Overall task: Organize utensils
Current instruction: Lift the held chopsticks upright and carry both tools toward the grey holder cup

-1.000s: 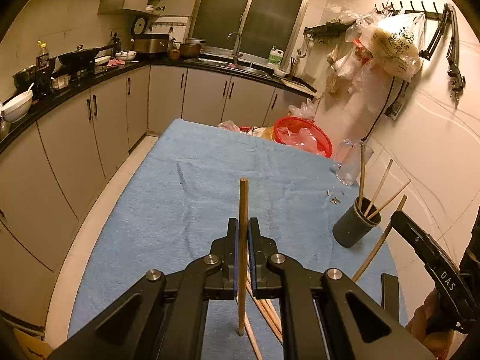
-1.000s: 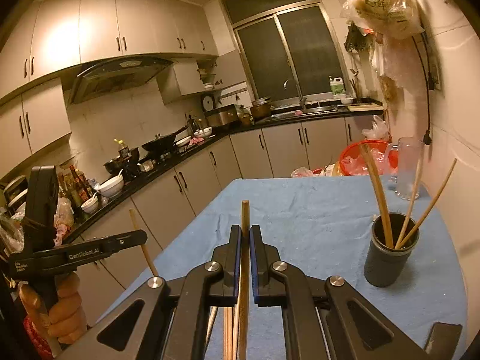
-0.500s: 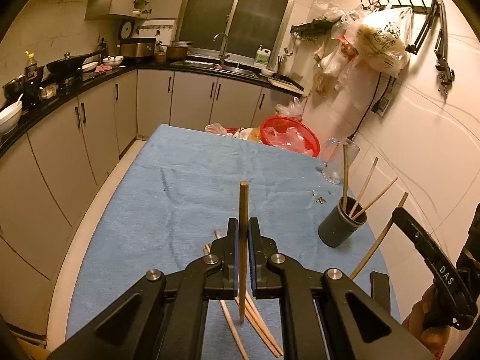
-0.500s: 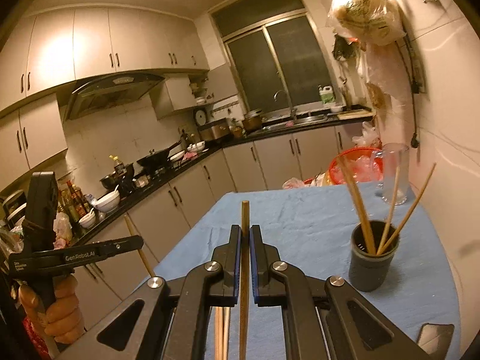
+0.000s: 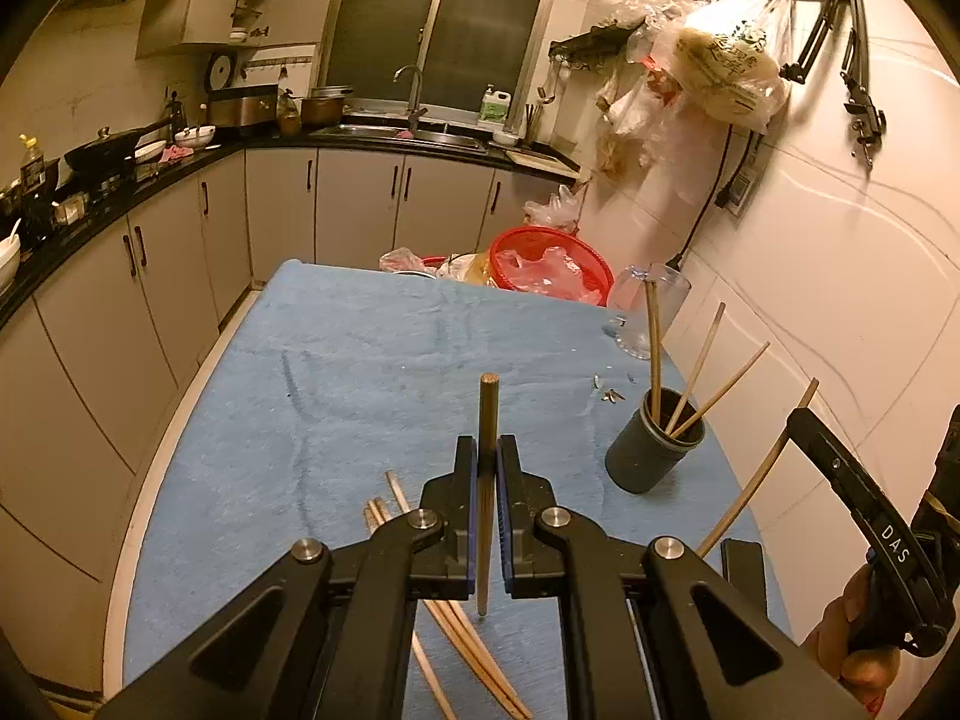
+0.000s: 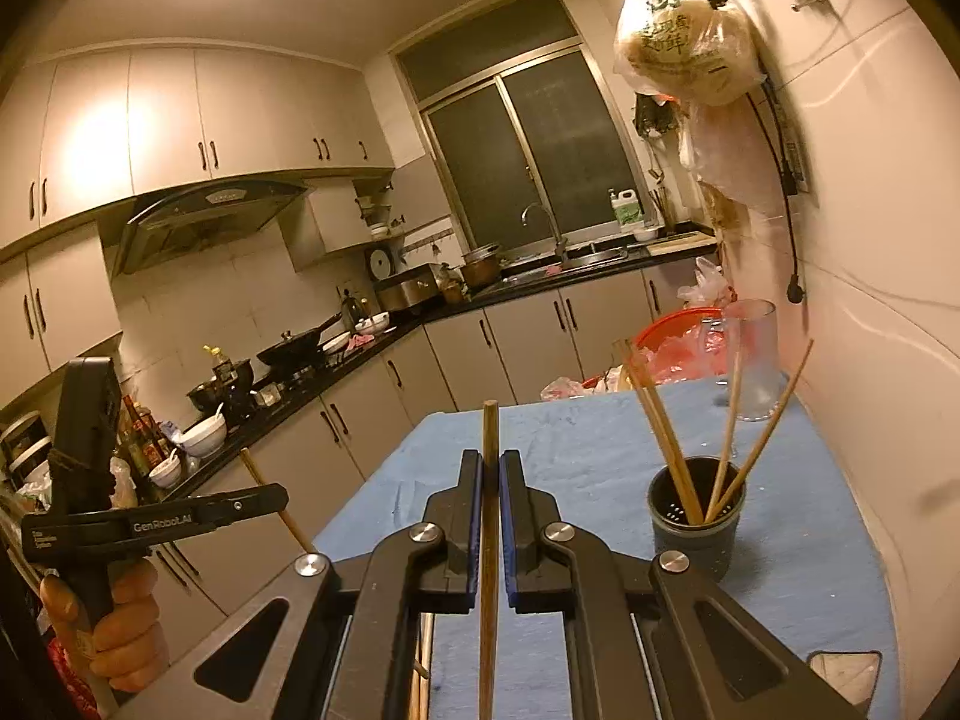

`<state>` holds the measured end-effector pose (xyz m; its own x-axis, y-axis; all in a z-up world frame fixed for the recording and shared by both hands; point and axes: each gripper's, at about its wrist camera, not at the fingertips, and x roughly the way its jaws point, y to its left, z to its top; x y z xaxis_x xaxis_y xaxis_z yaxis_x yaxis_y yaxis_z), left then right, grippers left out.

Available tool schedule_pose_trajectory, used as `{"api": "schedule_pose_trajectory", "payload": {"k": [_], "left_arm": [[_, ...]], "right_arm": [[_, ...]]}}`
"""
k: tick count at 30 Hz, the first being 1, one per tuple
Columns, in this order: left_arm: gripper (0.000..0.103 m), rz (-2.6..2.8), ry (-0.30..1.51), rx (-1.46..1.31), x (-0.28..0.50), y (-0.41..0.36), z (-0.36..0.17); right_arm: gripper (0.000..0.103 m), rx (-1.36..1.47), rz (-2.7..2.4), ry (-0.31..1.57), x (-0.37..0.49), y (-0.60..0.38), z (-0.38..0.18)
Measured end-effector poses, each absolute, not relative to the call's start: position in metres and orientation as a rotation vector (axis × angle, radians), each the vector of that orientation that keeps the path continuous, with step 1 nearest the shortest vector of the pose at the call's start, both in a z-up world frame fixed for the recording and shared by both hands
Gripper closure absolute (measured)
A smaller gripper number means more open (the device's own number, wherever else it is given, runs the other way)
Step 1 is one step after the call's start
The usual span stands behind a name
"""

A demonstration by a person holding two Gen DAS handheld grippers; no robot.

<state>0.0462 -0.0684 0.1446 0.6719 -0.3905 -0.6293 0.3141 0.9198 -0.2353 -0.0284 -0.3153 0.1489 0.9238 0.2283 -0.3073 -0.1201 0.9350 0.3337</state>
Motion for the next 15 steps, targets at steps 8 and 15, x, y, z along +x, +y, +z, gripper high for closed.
{"api": "schedule_pose_trajectory", "payload": {"k": [8,15], "left_arm": [[0.097,-0.431,0.724,-0.08,0.046,-0.091,0.158],[0.097,-0.474,0.688,-0.048,0.048,-0.119,0.181]], "right_arm": [[0.097,0.332,0.13,0.322,-0.033,-0.342,0.156],[0.097,0.341,0.066,0.275,-0.035,-0.373,0.176]]}}
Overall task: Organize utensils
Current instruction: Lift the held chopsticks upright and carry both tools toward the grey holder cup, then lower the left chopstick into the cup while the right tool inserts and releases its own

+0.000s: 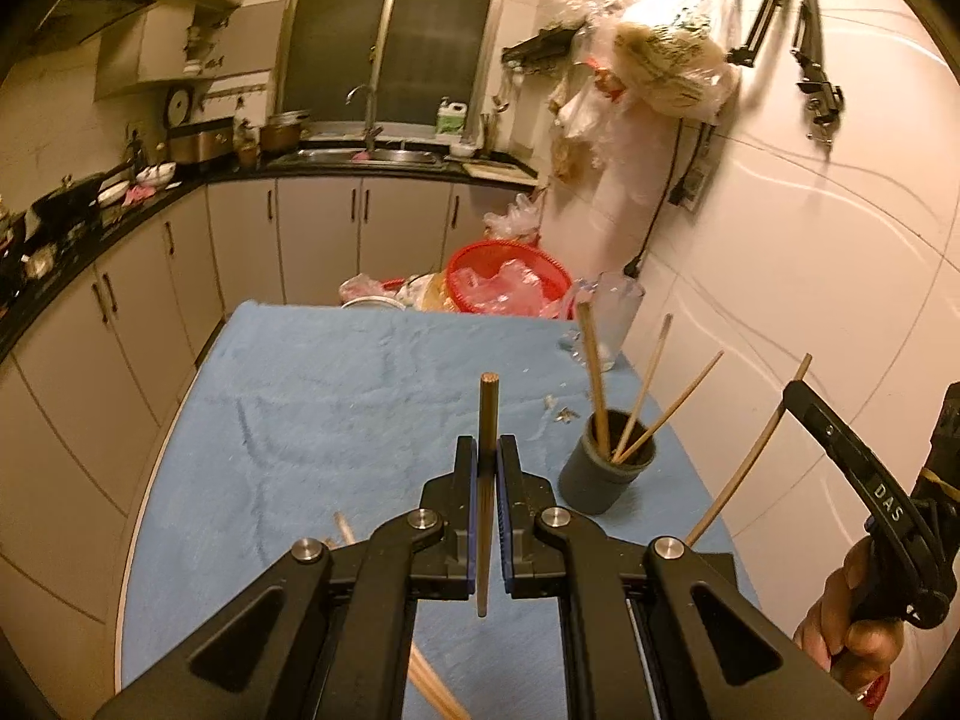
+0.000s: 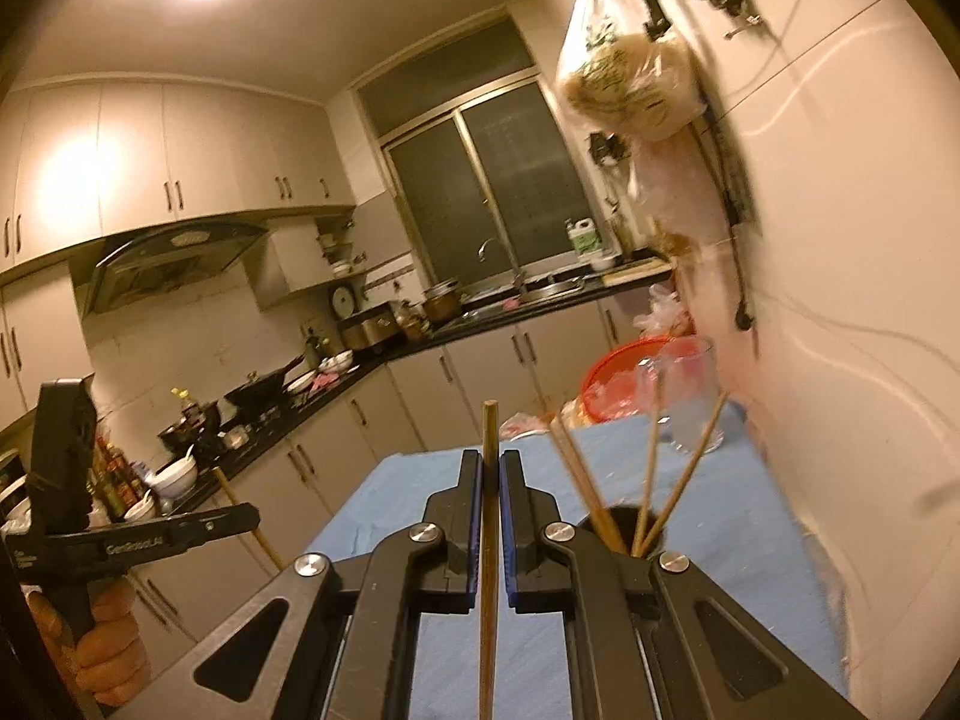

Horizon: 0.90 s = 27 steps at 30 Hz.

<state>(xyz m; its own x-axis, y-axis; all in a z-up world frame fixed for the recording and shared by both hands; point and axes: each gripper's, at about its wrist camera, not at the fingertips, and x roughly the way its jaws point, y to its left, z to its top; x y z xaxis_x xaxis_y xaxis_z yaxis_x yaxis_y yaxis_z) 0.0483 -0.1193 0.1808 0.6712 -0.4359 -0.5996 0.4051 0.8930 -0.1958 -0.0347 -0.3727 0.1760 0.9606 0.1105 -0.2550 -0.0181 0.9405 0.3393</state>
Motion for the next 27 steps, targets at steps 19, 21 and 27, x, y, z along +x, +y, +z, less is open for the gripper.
{"api": "schedule_pose_trajectory", "payload": {"k": [19,21,27], "left_arm": [[0.097,-0.606,0.585,-0.048,0.089,-0.214,0.241],[0.097,-0.611,0.59,-0.058,0.097,-0.223,0.242],[0.097,-0.617,0.625,-0.067,0.122,-0.25,0.224]], "right_arm": [[0.097,0.366,-0.072,0.157,0.007,-0.44,0.229],[0.097,0.38,-0.079,0.162,0.018,-0.448,0.228],[0.097,0.369,-0.119,0.186,0.046,-0.462,0.215]]}}
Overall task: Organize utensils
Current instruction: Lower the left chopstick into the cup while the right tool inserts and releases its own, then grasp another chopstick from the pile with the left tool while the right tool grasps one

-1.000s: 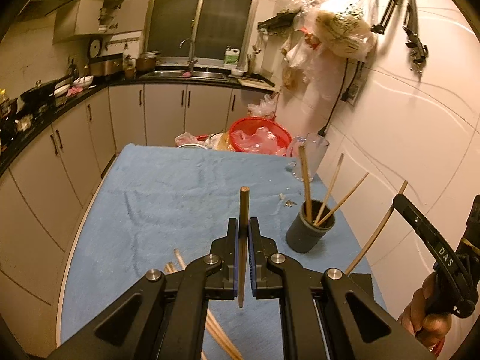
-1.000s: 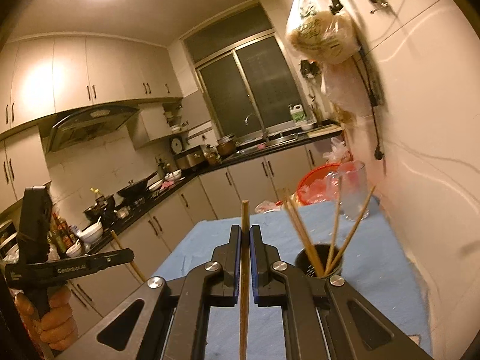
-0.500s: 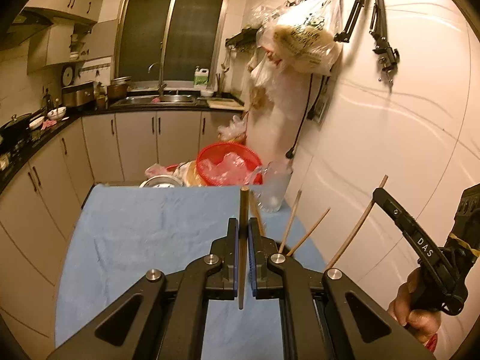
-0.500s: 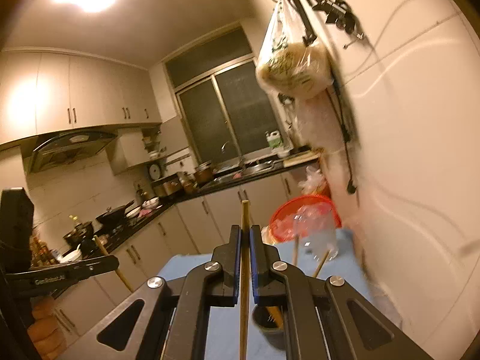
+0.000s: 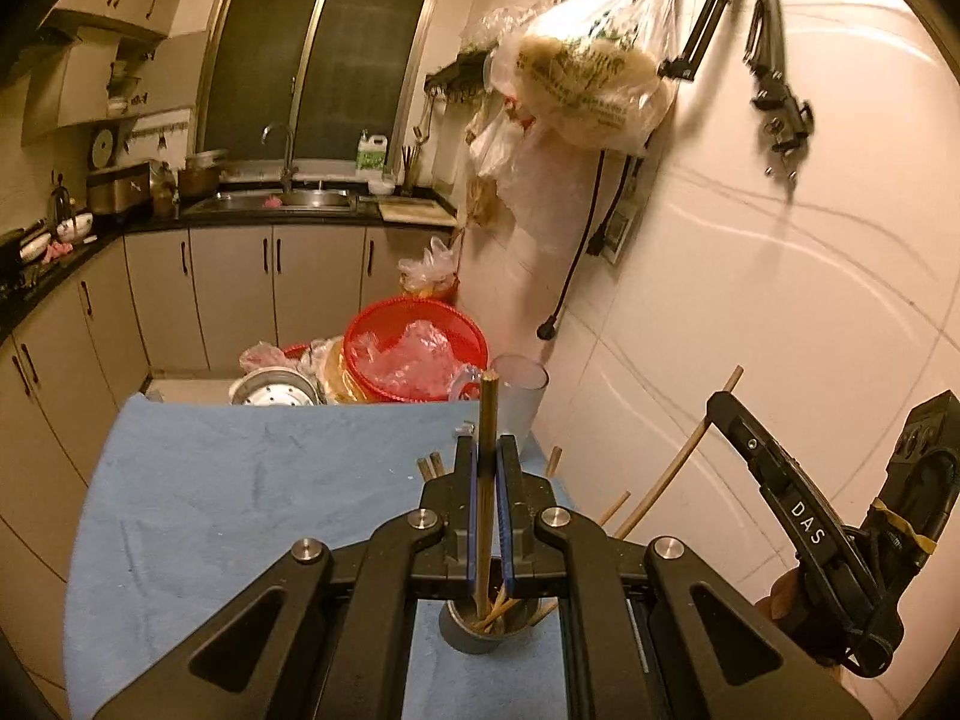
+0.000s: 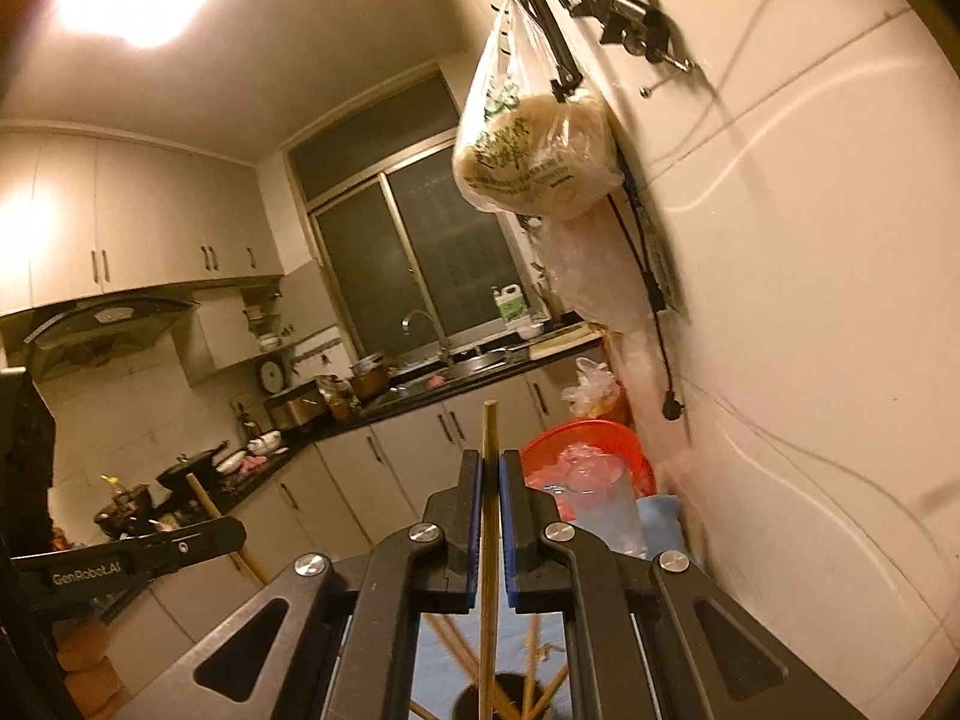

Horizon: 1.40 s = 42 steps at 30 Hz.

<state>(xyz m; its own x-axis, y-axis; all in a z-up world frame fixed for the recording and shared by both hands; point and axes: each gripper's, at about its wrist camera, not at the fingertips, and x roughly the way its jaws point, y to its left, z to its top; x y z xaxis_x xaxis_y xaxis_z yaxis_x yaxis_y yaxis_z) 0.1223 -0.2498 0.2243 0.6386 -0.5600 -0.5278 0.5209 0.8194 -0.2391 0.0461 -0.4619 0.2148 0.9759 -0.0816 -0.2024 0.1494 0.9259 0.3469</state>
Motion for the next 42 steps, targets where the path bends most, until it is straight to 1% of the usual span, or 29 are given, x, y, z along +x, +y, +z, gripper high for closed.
{"api": "schedule_pose_trajectory", "payload": {"k": [7,14,17,21,22,27,32,36,42], "left_arm": [[0.097,-0.604,0.705,-0.048,0.142,-0.268,0.184],[0.097,-0.6,0.758,-0.051,0.15,-0.268,0.162],[0.097,-0.596,0.786,-0.059,0.153,-0.267,0.155],[0.096,-0.599,0.803,-0.07,0.155,-0.264,0.153],[0.096,-0.6,0.804,-0.075,0.155,-0.263,0.154],[0.096,-0.608,0.79,-0.09,0.149,-0.255,0.163],[0.096,-0.604,0.753,-0.121,0.132,-0.229,0.176],[0.095,-0.573,0.733,-0.132,0.107,-0.19,0.175],[0.095,-0.457,0.781,-0.123,0.068,-0.11,0.139]], "right_arm": [[0.097,0.377,-0.118,0.262,0.073,-0.47,0.182],[0.097,0.368,-0.088,0.334,0.083,-0.462,0.157],[0.095,0.373,-0.075,0.367,0.085,-0.461,0.15],[0.095,0.393,-0.061,0.382,0.082,-0.463,0.149],[0.093,0.394,-0.058,0.381,0.08,-0.463,0.151],[0.093,0.398,-0.056,0.359,0.066,-0.461,0.164],[0.093,0.429,-0.009,0.336,0.037,-0.45,0.174],[0.092,0.436,0.06,0.365,0.015,-0.423,0.165],[0.092,0.397,0.168,0.543,0.006,-0.355,0.123]]}}
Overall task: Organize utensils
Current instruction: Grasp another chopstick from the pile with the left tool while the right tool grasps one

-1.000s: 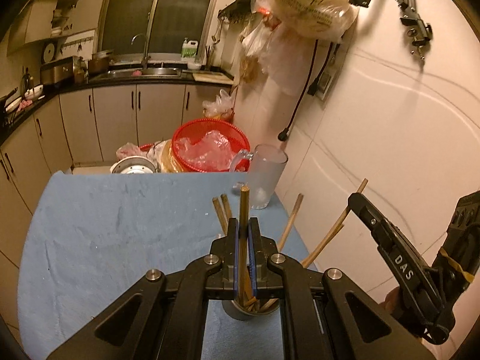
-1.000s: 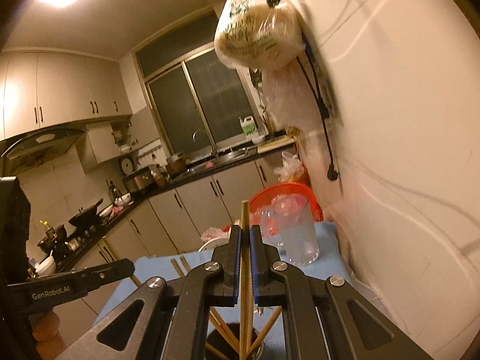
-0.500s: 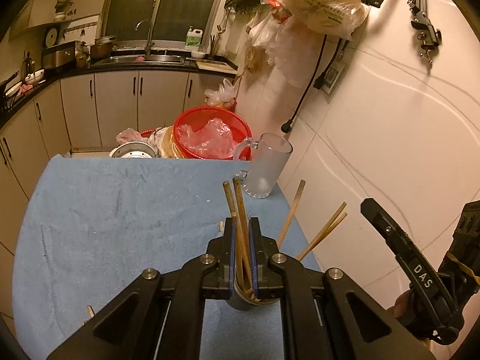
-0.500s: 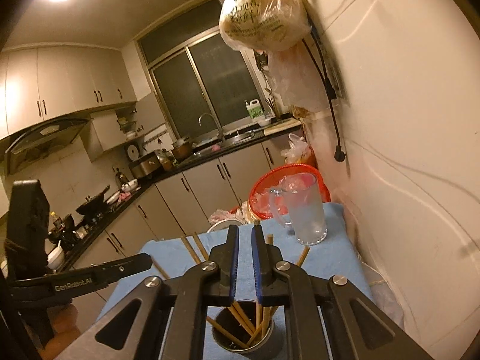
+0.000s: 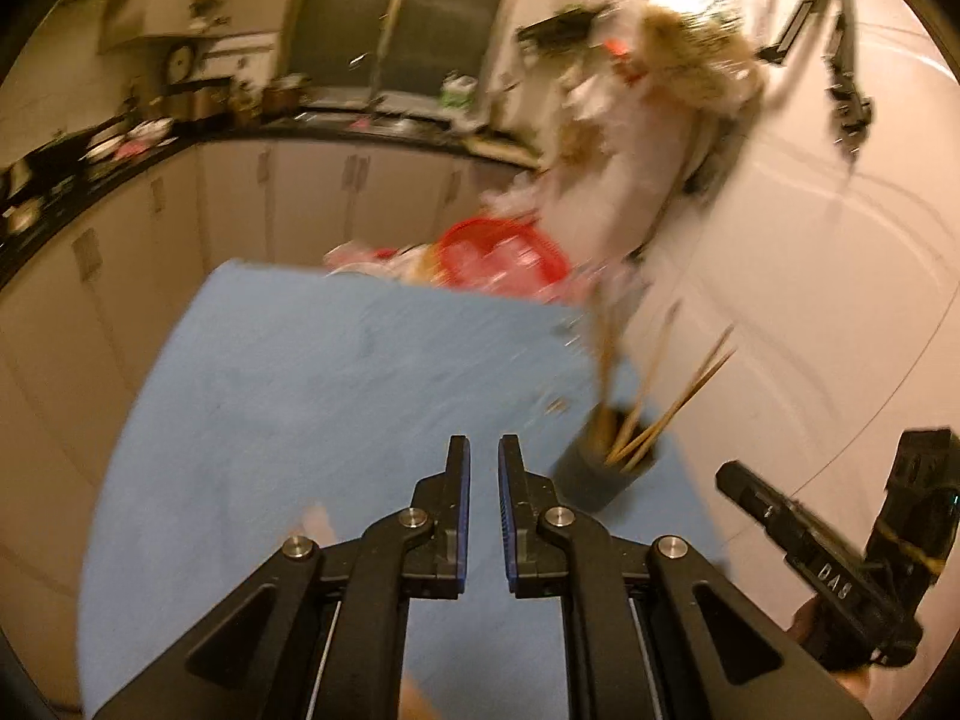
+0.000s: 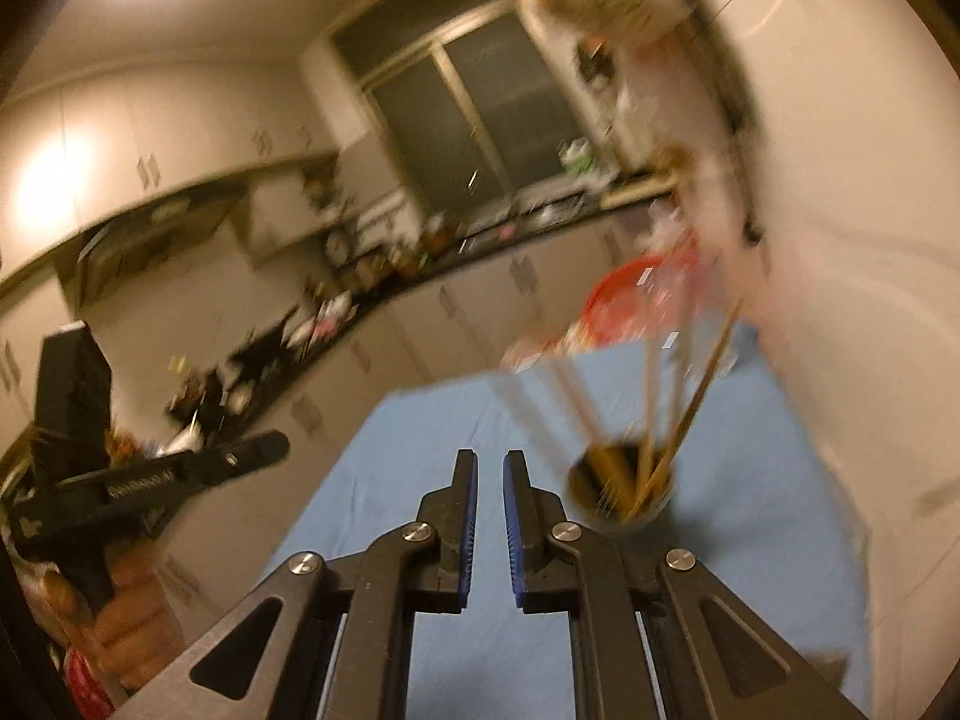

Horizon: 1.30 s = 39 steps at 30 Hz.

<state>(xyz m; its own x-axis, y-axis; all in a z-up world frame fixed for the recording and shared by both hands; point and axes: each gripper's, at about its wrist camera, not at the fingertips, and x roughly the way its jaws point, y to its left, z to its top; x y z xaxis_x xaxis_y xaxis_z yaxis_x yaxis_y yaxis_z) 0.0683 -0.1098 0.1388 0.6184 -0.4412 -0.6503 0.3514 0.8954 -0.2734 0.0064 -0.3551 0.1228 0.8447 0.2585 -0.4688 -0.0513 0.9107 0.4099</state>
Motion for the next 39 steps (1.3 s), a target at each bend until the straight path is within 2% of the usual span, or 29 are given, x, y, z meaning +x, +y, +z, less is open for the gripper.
{"api": "schedule_pose_trajectory", "payload": {"k": [7,15,22,32,39], "left_arm": [[0.095,-0.286,0.947,-0.219,0.058,-0.016,0.071],[0.095,-0.283,1.14,-0.316,0.086,-0.003,0.001],[0.095,-0.32,1.215,-0.313,0.123,-0.039,-0.031],[0.095,-0.248,1.208,-0.239,0.149,-0.066,-0.045],[0.093,-0.154,1.186,-0.222,0.135,-0.028,-0.045]], "right_arm": [[0.092,0.357,0.273,0.762,0.023,-0.285,0.073],[0.092,0.349,0.314,0.997,0.089,-0.24,0.019],[0.092,0.329,0.283,1.002,0.101,-0.237,0.011],[0.092,0.341,0.275,1.015,0.104,-0.253,0.01],[0.092,0.299,0.353,1.038,0.118,-0.226,0.009]]}}
